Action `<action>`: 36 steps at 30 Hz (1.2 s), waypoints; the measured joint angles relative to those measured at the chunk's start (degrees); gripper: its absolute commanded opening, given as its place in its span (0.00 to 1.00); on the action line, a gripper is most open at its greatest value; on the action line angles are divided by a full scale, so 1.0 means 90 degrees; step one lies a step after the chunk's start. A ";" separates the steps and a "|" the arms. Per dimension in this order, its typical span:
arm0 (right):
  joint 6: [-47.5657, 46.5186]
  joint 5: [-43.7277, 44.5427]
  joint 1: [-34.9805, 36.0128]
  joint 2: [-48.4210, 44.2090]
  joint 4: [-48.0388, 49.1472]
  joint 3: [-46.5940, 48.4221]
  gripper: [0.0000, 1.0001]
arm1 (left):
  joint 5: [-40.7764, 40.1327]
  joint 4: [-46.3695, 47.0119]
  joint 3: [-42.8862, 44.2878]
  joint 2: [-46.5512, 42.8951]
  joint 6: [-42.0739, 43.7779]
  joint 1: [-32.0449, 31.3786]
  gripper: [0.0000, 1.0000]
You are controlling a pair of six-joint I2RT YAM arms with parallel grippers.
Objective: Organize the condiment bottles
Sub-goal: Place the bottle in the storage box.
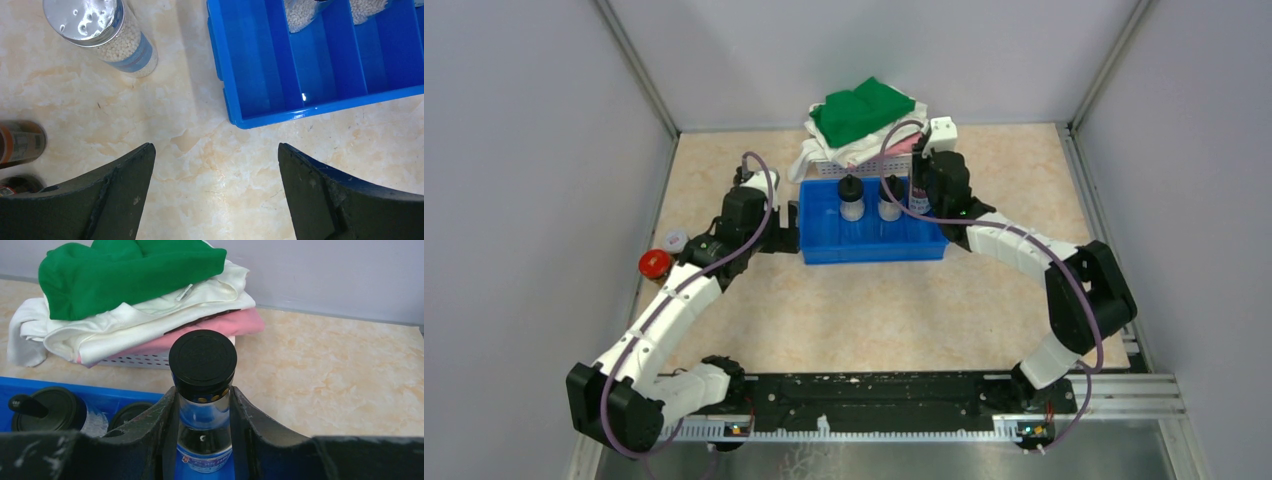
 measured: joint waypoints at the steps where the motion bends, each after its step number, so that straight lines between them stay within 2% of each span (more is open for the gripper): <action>1: 0.0000 0.0002 0.0002 0.0000 -0.0010 0.0000 0.09 | 0.0000 0.0005 0.0000 0.0000 0.0000 0.0000 0.99; 3: 0.0002 0.0007 0.0007 0.0000 -0.0029 0.0002 0.25 | 0.0002 0.0000 0.0000 0.0000 0.0000 0.0000 0.99; 5: 0.0002 0.0019 0.0012 -0.0005 -0.0036 0.0002 0.31 | 0.0002 0.0002 0.0000 0.0000 0.0000 0.0000 0.99; 10: 0.0010 0.0066 0.0058 -0.0131 -0.0231 -0.0032 0.57 | 0.0019 0.0002 0.0000 0.0000 0.0000 0.0000 0.99; 13: 0.0012 0.0143 0.0083 -0.0301 -0.0267 -0.0112 0.65 | 0.0066 0.0002 0.0000 0.0000 -0.0005 0.0000 0.99; 17: 0.0007 0.0216 0.0085 -0.0697 -0.0272 -0.0243 0.72 | 0.0143 0.0005 0.0000 0.0027 -0.0024 0.0000 0.99; 26: 0.0131 0.0556 0.0095 -0.1889 -0.0896 -0.0352 0.74 | -0.0102 0.0051 0.0119 0.0236 -0.0022 0.0000 0.99; 32: 0.0342 0.0675 0.0097 -0.3060 -0.1392 -0.0656 0.75 | -0.0748 0.0109 0.0957 0.0583 0.0080 0.0000 0.99; 36: 0.0364 0.0690 0.0097 -0.3388 -0.1671 -0.0852 0.76 | -0.1382 0.0318 0.1564 0.0801 0.0262 0.0058 0.99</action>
